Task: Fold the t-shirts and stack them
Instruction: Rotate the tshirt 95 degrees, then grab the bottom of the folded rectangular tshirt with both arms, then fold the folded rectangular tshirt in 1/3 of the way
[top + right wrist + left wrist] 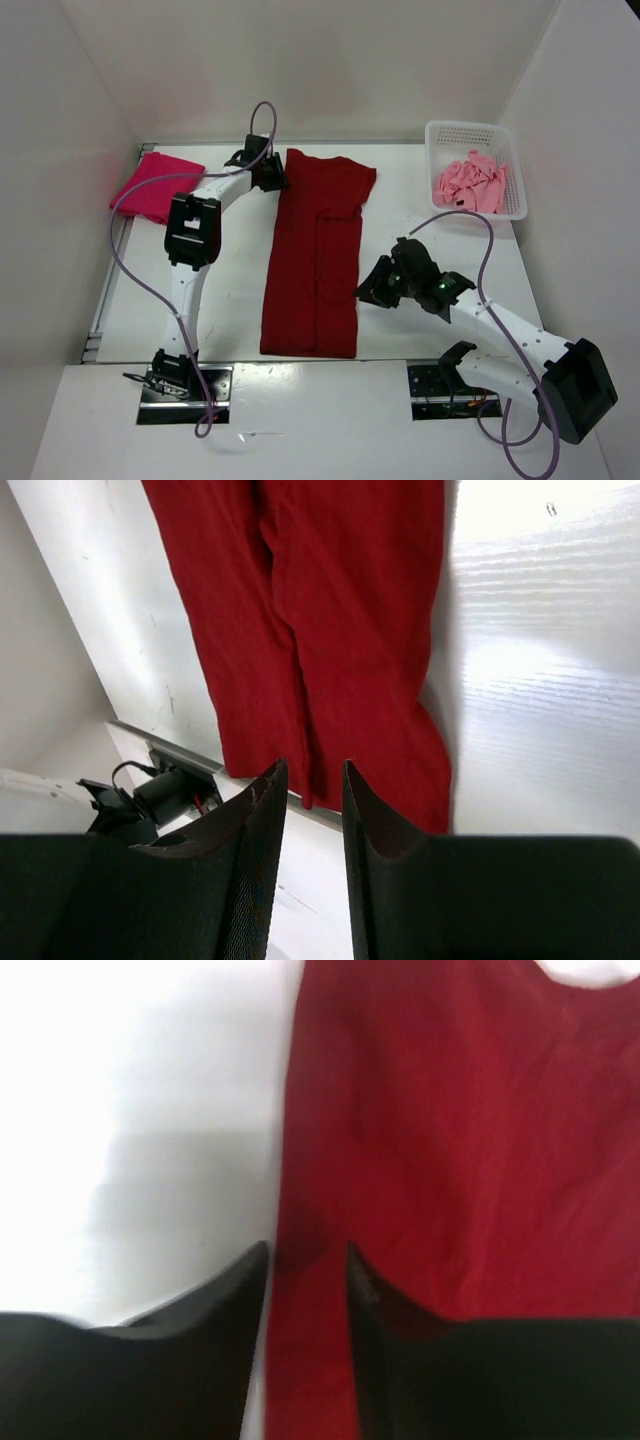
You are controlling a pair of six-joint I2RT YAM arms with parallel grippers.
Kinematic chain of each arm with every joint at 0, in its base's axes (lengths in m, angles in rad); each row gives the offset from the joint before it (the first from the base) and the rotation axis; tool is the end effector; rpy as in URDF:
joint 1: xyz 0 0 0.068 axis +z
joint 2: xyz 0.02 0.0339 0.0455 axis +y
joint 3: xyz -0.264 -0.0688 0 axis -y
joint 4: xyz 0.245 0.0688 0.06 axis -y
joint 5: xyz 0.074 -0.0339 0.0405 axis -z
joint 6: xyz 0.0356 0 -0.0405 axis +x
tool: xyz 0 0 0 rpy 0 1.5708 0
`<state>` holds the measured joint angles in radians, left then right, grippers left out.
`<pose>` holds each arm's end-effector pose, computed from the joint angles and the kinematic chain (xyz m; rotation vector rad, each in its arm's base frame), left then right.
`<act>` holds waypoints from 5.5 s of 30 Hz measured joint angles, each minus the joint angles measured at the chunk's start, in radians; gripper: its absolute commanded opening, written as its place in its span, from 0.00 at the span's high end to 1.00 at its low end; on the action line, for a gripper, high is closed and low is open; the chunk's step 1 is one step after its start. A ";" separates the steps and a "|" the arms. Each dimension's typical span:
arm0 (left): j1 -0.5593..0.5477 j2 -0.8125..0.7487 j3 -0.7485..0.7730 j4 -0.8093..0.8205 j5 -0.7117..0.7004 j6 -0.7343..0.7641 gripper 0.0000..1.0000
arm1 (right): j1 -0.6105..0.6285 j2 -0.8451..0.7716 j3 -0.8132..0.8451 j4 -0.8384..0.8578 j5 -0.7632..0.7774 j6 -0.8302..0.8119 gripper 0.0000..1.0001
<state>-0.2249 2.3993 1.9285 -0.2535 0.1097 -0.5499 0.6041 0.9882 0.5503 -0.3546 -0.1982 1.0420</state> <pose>0.5275 -0.1247 0.1618 -0.3223 2.3244 -0.5185 0.1594 0.1185 0.2068 0.4592 2.5493 0.9531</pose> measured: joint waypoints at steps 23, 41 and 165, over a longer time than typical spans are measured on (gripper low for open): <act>0.198 0.020 0.072 0.003 0.059 -0.040 0.04 | -0.007 0.130 -0.003 0.002 -0.027 -0.056 0.61; 0.050 -1.285 -1.207 -0.051 0.098 -0.224 0.50 | 0.094 0.229 -0.062 0.108 -0.028 -0.018 0.49; -0.077 -0.726 -0.883 0.133 0.047 -0.269 0.62 | -0.110 1.073 1.050 0.002 -0.084 -0.386 0.95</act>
<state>-0.3016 1.6737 1.0454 -0.1207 0.1562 -0.8188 0.4942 2.0609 1.6005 -0.3531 -0.2825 0.6556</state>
